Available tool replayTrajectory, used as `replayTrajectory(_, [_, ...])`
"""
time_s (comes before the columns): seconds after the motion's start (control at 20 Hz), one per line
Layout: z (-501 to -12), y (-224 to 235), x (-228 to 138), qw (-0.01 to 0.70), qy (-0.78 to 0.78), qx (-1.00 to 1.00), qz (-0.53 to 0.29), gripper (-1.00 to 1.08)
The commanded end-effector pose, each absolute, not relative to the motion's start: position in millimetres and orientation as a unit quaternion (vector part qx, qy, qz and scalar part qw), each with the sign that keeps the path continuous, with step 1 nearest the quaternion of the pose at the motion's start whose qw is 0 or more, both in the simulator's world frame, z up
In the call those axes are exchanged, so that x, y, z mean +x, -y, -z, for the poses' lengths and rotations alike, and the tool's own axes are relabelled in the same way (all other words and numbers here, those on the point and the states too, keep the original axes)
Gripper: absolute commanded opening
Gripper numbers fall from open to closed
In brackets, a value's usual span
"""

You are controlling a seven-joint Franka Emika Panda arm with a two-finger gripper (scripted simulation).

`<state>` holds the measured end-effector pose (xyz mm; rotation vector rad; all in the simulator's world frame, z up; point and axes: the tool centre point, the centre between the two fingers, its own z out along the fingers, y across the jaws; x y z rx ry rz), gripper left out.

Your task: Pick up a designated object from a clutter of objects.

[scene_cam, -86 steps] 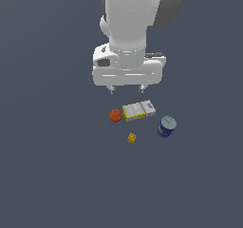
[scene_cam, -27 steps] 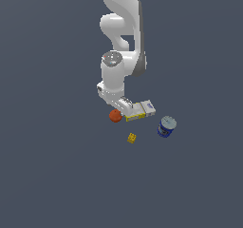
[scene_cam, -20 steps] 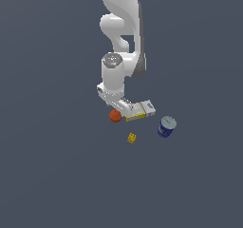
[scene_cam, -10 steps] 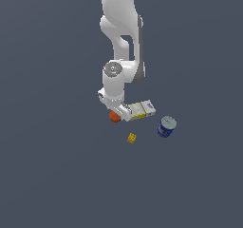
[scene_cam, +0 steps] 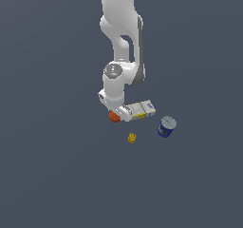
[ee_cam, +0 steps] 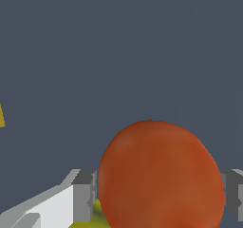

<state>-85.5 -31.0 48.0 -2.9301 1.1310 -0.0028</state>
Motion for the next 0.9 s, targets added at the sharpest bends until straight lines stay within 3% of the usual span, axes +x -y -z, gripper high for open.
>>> replayTrajectory(0.0, [-47, 32, -86, 0.000, -0.361, -0.933, 0.000, -1.00])
replayTrajectory(0.85, [-87, 6, -74, 0.000, -0.360, -0.933, 0.001, -1.00])
